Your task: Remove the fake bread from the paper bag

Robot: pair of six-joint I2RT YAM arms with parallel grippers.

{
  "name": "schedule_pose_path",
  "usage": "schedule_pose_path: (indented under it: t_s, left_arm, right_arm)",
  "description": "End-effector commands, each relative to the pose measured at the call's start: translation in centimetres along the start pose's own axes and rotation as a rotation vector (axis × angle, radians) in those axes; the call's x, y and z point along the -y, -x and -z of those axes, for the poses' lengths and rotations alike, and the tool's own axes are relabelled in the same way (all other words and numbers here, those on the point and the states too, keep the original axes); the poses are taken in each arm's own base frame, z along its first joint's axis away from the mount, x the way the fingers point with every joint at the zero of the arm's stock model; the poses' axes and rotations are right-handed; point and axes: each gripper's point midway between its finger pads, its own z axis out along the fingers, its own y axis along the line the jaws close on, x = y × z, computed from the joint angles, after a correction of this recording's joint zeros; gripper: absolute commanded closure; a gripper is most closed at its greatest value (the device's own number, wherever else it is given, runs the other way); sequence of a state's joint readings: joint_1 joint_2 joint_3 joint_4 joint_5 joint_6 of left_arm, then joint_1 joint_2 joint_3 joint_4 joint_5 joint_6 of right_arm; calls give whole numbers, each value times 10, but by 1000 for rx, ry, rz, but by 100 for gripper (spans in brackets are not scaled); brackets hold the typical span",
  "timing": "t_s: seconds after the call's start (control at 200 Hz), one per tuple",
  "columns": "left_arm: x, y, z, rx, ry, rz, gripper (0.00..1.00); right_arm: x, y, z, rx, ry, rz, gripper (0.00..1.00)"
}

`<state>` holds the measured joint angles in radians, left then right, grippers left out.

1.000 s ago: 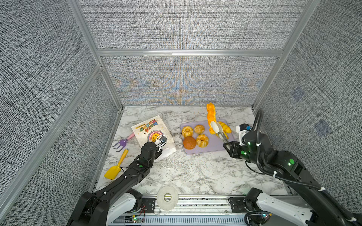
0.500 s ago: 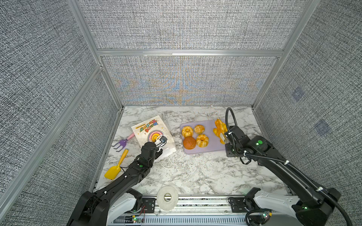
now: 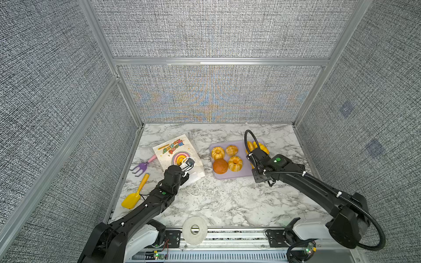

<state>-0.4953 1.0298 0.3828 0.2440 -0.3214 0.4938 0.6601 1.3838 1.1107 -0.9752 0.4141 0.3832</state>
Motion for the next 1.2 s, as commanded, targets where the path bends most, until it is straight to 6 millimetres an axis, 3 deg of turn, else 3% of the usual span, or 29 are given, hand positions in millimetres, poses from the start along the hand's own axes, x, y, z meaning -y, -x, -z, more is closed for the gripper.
schedule_pose_path:
  t_s: [0.0,0.06,0.27,0.45,1.196]
  left_arm:
    - [-2,5,0,16,0,2,100]
    - [-1,5,1,16,-2,3,100]
    - [-1,5,1,16,-2,3,100]
    - [-1,6,1,20,-3,5,100]
    - [0,2,3,13,-7,-14,100]
  right_arm:
    - [-6,-1,-8,-7,-17,29,100]
    - [-9,-4,-11,-18,-28,39,100]
    - [-13,-3,-7,-25,-30,49,73]
    - [-20,1,3,-5,36,26,64]
    - [-26,18,36,62,145,-30,64]
